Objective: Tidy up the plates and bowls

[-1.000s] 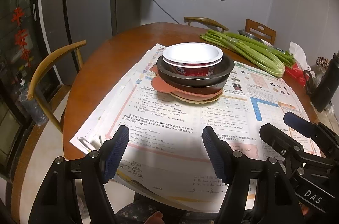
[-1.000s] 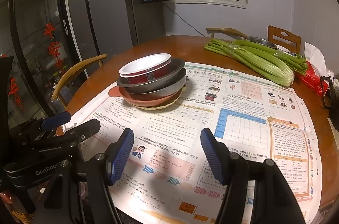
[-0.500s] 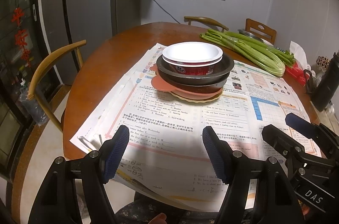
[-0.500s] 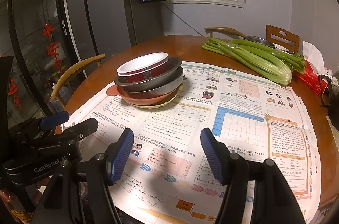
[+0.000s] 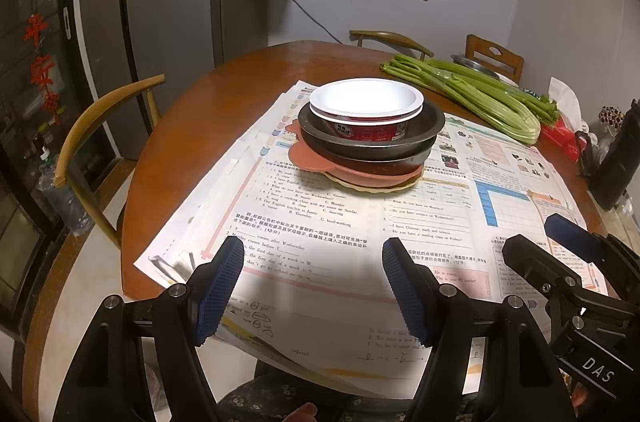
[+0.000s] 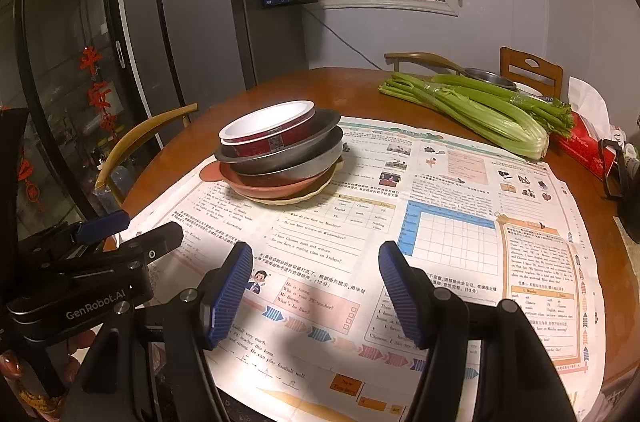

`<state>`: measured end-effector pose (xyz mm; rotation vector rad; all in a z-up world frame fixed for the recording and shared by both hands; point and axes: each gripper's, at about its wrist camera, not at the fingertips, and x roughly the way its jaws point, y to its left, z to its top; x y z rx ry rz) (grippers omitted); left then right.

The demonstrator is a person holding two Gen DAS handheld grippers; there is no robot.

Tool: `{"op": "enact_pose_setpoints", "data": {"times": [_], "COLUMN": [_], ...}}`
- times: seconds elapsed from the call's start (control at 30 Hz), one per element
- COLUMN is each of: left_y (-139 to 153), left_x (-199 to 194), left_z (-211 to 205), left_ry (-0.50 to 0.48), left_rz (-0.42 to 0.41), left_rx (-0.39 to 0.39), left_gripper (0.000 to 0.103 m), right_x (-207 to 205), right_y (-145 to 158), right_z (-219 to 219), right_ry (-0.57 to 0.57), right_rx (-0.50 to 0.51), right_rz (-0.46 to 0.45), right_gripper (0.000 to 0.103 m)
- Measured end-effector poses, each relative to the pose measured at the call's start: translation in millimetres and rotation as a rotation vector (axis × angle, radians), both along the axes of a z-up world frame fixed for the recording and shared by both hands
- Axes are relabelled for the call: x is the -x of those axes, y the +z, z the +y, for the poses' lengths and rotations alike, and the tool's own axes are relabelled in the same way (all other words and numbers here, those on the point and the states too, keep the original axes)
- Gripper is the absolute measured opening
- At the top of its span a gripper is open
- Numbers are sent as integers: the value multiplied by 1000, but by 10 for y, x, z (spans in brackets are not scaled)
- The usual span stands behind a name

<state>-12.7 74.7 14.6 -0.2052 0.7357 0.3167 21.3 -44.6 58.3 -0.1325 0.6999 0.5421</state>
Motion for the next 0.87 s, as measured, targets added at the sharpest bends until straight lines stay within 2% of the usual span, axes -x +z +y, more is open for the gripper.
{"op": "enact_pose_setpoints", "data": {"times": [0.73,0.87], "left_y": [-11,173], "left_x": [-34,-139], "left_z": [8,153], "left_ry": [-6,-34], "left_rz": [13,-17], "left_rx": [-21,-32], "left_gripper": [73,73], "right_x": [28,-45], "right_y": [-8,25], "right_z": [-36,-123], "right_ry": [-8,-4], "right_rx": [-7,-38], "right_rz": [2,31], "right_gripper": [65,65]}}
